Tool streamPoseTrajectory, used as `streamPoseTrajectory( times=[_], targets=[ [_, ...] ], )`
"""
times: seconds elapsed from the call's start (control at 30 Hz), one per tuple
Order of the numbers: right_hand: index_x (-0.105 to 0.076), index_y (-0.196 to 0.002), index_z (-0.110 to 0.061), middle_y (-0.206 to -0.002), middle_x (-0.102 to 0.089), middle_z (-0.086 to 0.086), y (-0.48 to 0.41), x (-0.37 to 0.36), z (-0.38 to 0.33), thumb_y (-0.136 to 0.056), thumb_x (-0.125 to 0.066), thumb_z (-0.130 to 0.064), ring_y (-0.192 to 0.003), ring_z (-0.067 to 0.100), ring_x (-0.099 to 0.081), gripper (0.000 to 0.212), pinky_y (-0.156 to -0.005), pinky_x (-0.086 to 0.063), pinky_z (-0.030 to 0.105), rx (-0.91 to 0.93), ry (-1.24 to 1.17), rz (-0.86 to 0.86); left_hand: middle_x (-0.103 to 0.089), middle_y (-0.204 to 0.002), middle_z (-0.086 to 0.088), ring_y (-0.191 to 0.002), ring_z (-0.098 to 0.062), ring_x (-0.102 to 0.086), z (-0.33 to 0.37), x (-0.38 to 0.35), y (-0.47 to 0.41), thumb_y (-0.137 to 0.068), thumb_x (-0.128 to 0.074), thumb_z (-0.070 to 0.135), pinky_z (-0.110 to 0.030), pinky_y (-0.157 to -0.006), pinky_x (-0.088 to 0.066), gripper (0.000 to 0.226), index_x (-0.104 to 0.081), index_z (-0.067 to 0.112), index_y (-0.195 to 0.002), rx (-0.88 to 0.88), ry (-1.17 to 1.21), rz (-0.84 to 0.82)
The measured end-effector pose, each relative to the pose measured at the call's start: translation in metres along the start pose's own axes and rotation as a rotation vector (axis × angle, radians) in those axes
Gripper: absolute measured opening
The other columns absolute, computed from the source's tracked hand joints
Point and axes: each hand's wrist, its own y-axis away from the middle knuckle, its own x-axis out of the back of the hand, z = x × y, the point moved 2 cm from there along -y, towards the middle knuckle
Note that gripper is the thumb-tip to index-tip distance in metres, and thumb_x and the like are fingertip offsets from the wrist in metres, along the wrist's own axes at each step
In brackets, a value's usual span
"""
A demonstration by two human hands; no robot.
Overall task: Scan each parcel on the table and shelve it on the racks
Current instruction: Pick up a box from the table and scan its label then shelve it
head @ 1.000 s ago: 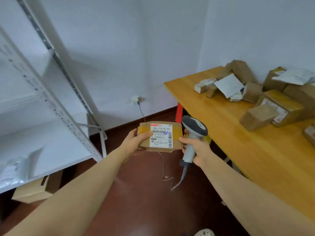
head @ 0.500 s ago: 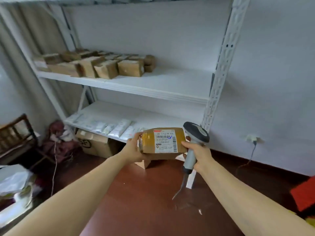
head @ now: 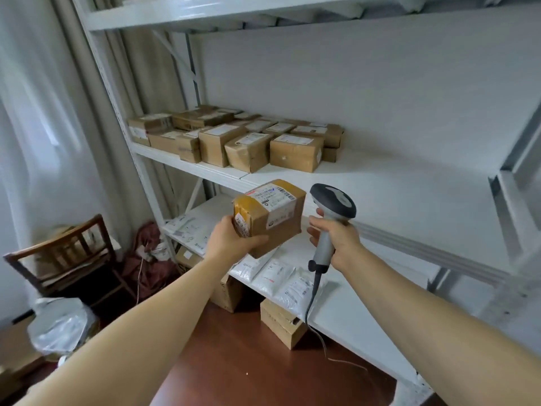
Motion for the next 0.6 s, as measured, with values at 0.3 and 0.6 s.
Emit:
streamPoseTrajectory(
  times=[0.3,0.6],
  targets=[
    [-0.067,-0.09,-0.014,-0.075,-0.067,0.007,-0.099,-0.067,-0.014,-0.078,-0.073,0.001,-0.065,0.014,-0.063,0.02,-0.059,-0.048,0.024,-0.026,0.047,0.003,-0.052,-0.122,-0.008,-0.101,-0.024,-0.055,0.007,-0.012,-0.137,-0.072,-0.075,0.041,-0.036,-0.078,-0.048,0.076,-0.036,0.008,-0.127,0.115,0.104,0.102],
    [-0.066,-0.097,-0.009,-0.072,-0.066,0.008,-0.175,-0.109,-0.019,-0.078,-0.073,0.002,-0.061,0.016,-0.061,0.023,-0.056,-0.048,0.024,-0.015,0.008,0.176,-0.044,-0.122,-0.012,-0.115,-0.029,-0.047,0.02,-0.039,-0.264,-0.067,-0.081,0.036,-0.039,-0.086,-0.047,0.075,-0.04,0.005,-0.122,0.042,0.045,0.013]
  ],
)
